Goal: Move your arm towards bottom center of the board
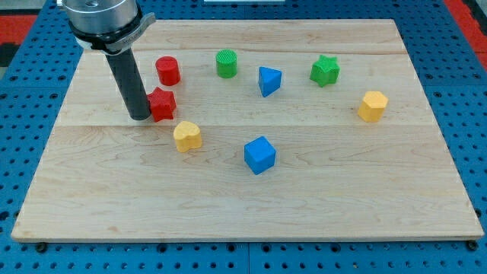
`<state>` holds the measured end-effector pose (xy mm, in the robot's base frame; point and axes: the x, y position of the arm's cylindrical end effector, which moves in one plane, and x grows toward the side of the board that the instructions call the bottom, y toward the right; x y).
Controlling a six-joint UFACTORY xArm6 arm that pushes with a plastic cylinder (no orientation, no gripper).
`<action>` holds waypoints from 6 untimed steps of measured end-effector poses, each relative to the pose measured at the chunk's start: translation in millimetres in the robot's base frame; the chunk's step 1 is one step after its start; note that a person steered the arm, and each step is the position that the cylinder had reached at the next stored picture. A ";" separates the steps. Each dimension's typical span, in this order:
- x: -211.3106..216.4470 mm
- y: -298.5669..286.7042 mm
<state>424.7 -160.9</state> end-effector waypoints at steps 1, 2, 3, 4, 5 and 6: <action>-3.3 0.1; -12.3 4.1; -4.8 2.2; 42.6 -0.9; 97.0 5.9; 102.0 10.7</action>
<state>526.7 -150.2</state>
